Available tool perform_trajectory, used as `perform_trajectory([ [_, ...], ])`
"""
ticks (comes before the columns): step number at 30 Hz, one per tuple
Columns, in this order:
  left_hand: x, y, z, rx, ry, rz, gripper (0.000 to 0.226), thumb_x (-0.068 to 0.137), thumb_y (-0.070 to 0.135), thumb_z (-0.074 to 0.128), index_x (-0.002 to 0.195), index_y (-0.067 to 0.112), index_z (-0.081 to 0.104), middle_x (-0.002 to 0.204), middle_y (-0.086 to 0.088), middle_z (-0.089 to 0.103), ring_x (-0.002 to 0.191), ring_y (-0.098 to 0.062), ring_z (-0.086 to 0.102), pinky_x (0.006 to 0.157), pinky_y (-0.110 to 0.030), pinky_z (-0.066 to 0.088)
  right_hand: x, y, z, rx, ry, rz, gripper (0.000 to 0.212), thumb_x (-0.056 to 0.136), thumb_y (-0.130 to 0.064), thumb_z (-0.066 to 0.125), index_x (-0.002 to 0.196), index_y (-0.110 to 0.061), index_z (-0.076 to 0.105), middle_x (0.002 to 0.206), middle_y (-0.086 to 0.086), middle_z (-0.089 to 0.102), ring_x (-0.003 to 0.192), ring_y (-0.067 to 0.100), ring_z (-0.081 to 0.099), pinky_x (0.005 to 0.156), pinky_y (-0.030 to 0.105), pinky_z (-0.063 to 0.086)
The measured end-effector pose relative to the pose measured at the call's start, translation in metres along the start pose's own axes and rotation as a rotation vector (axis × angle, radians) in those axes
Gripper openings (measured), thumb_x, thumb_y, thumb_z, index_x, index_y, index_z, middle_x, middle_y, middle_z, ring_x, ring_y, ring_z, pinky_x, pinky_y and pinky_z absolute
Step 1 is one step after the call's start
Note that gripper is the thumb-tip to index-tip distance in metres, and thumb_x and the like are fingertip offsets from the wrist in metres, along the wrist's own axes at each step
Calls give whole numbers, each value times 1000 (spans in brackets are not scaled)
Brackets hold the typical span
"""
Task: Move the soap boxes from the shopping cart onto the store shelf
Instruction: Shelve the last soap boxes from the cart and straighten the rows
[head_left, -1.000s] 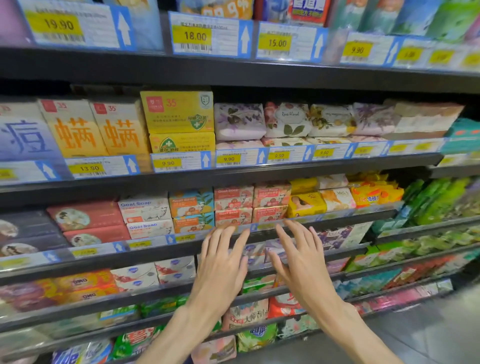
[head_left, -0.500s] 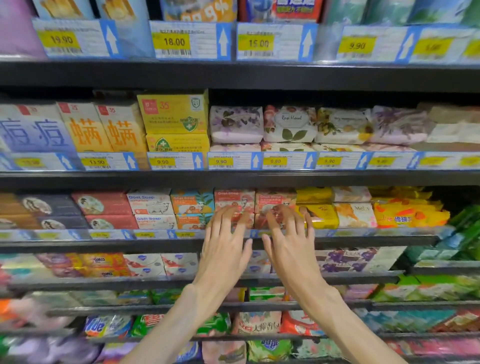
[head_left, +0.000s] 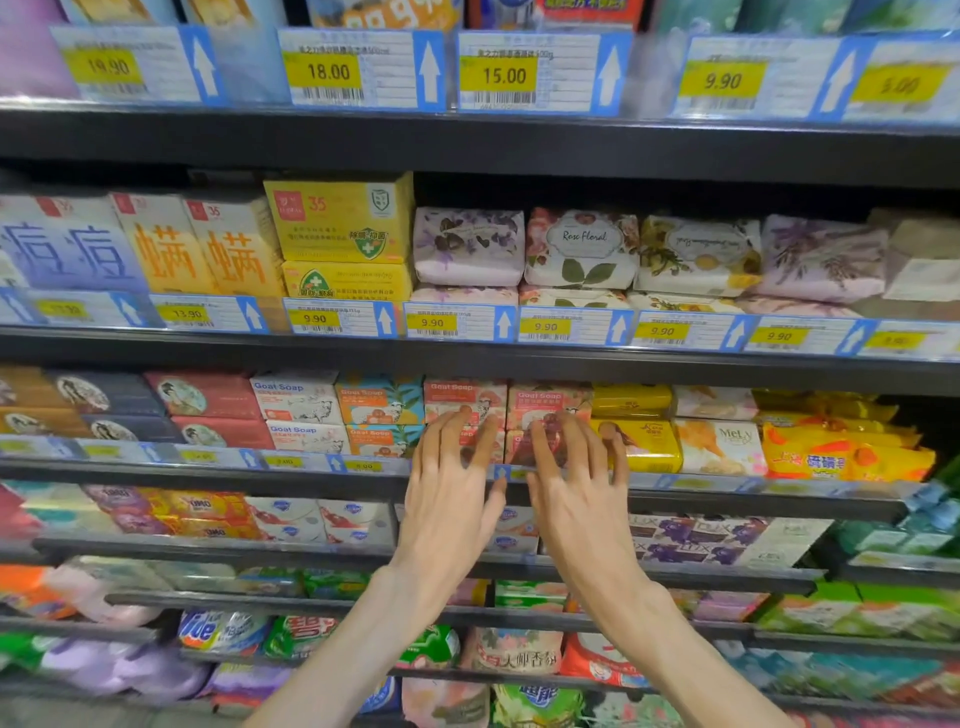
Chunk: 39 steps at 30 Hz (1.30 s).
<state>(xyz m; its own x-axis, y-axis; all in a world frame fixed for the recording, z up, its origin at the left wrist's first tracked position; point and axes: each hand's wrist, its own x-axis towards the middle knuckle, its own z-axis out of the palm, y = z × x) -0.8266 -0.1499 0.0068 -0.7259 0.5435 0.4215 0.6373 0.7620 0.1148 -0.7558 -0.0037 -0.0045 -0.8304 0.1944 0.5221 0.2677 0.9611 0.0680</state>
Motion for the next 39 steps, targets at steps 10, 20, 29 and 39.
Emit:
perform_trajectory([
  [10, -6, -11, 6, 14, -4, 53, 71, 92, 43, 54, 154, 23, 25, 145, -16, 36, 136, -36, 29, 115, -51, 27, -7, -5, 7, 0, 11, 32, 51, 99, -36, 44, 145, -14, 43, 148, 20, 38, 140, 37, 33, 115, 59, 22],
  [20, -5, -14, 0, -81, 24, 59, 54, 92, 37, 56, 142, 23, 43, 142, -10, 39, 136, -31, 33, 113, -48, 30, -7, 2, 3, 112, 94, 55, 44, 95, -32, 53, 136, -17, 52, 139, 15, 47, 131, 35, 43, 114, 55, 25],
  [29, 31, 2, -13, -134, 135, 145, 50, 96, 34, 55, 143, 21, 43, 138, -8, 42, 128, -31, 38, 108, -45, 35, 19, 41, -23, 263, 154, 221, 39, 95, -34, 58, 127, -11, 53, 124, 13, 44, 116, 33, 44, 98, 44, 43],
  [39, 57, -9, -2, -54, 191, 110, 36, 98, 33, 56, 126, 12, 60, 129, -15, 54, 120, -40, 46, 106, -53, 32, 37, 55, -9, 251, 208, 161, 30, 96, -31, 62, 104, -3, 61, 119, 20, 54, 106, 40, 46, 86, 45, 44],
])
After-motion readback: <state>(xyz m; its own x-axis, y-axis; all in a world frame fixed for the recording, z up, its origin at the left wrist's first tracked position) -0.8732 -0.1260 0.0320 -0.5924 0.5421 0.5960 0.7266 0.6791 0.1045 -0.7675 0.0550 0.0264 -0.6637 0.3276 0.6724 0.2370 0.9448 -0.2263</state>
